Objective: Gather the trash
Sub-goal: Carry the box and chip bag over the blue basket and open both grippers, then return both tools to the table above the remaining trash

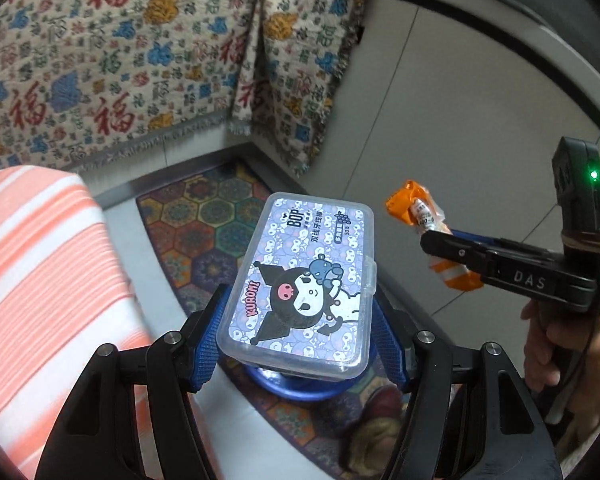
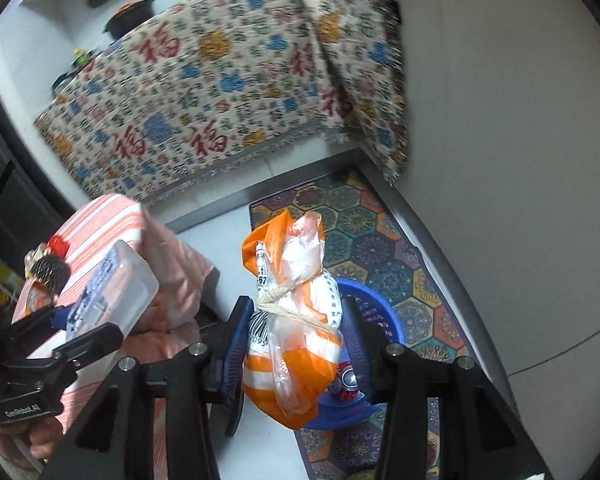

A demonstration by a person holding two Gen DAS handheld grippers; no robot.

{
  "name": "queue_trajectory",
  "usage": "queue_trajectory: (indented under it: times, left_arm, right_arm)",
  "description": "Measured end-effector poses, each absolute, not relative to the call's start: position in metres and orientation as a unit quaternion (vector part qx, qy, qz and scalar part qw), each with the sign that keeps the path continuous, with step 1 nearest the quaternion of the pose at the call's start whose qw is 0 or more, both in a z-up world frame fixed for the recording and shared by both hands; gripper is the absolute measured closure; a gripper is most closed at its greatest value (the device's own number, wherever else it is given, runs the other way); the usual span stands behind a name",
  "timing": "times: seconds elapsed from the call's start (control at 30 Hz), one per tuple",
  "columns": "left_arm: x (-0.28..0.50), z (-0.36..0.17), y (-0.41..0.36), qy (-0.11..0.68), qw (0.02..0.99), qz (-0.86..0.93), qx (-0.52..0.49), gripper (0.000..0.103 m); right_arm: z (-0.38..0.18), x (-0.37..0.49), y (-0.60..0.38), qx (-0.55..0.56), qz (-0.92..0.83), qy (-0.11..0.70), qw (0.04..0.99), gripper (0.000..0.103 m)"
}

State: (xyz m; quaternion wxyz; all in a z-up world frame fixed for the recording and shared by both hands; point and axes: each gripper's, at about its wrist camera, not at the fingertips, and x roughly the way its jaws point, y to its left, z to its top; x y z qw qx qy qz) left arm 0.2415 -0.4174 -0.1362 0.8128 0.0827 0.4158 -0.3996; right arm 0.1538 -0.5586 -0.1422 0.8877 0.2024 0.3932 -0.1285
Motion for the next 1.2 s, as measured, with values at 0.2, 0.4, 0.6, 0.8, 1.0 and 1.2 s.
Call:
queue_trajectory:
  times: [0.2,0.4,0.6,0.8,1.0,1.2]
  left_arm:
    - [0.25,-0.159,-0.439,0.425,0.806,-0.401,0.095,0.037]
    - [0.256,-0.18,-0.459,0.434,0.798,-0.406,0.102,0.038]
    - [0.263,-0.198,-0.477,0.444,0.789,-0.413,0.099,0.038]
    - [0.271,-0.209,-0.479,0.456,0.789,-0.404,0.085,0.023]
    - [0.265,-0.191,-0.466,0.443,0.797,-0.402,0.078,0.023]
    - [0.242,-0.149,-0.417,0.413,0.815,-0.4,0.079,0.019]
  right_arm:
    - [-0.167,0.163,-0.581,0.224,-0.129,0.403,0.878,0.058]
    - [-0.185,0.173,-0.6,0.25,-0.135,0.41,0.866,0.057]
    - [-0.201,0.176,-0.609,0.262,-0.141,0.427,0.854,0.057]
    - [-0.212,0.174,-0.617,0.289,-0.144,0.426,0.845,0.03]
    - [-0.196,0.171,-0.614,0.271,-0.148,0.405,0.86,0.03]
    - [-0.159,0.174,-0.573,0.179,-0.146,0.373,0.899,0.03]
